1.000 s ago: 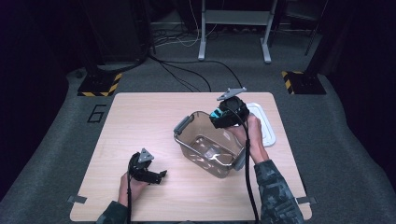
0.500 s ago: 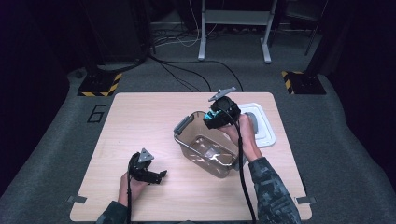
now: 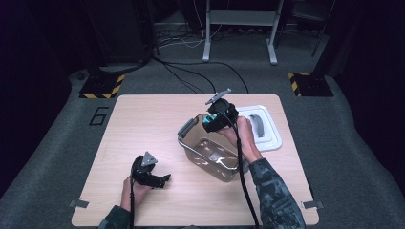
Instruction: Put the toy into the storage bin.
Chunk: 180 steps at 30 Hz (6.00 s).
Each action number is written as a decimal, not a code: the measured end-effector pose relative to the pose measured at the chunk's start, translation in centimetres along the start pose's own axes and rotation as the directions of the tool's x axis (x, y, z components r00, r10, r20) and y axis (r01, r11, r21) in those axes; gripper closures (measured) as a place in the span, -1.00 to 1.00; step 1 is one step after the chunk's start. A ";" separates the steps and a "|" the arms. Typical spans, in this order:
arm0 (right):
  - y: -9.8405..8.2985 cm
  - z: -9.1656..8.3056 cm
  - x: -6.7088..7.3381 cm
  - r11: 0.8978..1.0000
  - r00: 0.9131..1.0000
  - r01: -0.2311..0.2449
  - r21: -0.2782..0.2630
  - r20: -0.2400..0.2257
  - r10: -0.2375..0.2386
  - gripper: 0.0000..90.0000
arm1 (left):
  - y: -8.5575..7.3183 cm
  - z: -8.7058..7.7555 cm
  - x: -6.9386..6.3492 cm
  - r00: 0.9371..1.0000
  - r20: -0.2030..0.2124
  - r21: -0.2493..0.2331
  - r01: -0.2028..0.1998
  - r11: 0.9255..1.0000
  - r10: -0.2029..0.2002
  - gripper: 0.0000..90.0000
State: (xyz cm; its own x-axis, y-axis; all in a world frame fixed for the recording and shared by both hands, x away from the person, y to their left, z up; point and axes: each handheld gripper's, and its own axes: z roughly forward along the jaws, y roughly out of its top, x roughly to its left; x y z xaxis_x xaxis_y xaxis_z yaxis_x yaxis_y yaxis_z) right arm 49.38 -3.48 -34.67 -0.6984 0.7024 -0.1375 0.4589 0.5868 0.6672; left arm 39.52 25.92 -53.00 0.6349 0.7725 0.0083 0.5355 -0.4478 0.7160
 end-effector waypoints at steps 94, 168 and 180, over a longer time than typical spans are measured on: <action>0.5 4.6 1.7 0.993 0.999 0.027 0.112 -0.043 -0.023 -0.67 | 0.0 0.0 -0.1 1.000 0.001 -0.005 0.002 1.000 -0.002 -0.96; -13.1 -1.1 -13.3 0.918 0.899 -0.396 -0.028 0.195 0.393 -0.81 | 0.0 0.0 0.0 1.000 0.001 -0.005 -0.001 1.000 0.001 -0.96; -13.5 1.2 -13.7 0.907 0.888 -0.420 -0.014 0.201 0.414 -0.80 | 0.0 0.0 0.0 1.000 0.001 -0.004 0.000 1.000 0.000 -0.96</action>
State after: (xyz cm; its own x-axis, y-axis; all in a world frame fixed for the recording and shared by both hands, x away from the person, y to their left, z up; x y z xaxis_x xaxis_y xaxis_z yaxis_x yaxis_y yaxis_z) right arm 53.38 -20.53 -42.73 -0.3199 0.9474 0.0072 0.7018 0.2319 0.6735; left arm 39.48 25.90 -53.02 0.6357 0.7719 0.0079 0.5327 -0.4462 0.7191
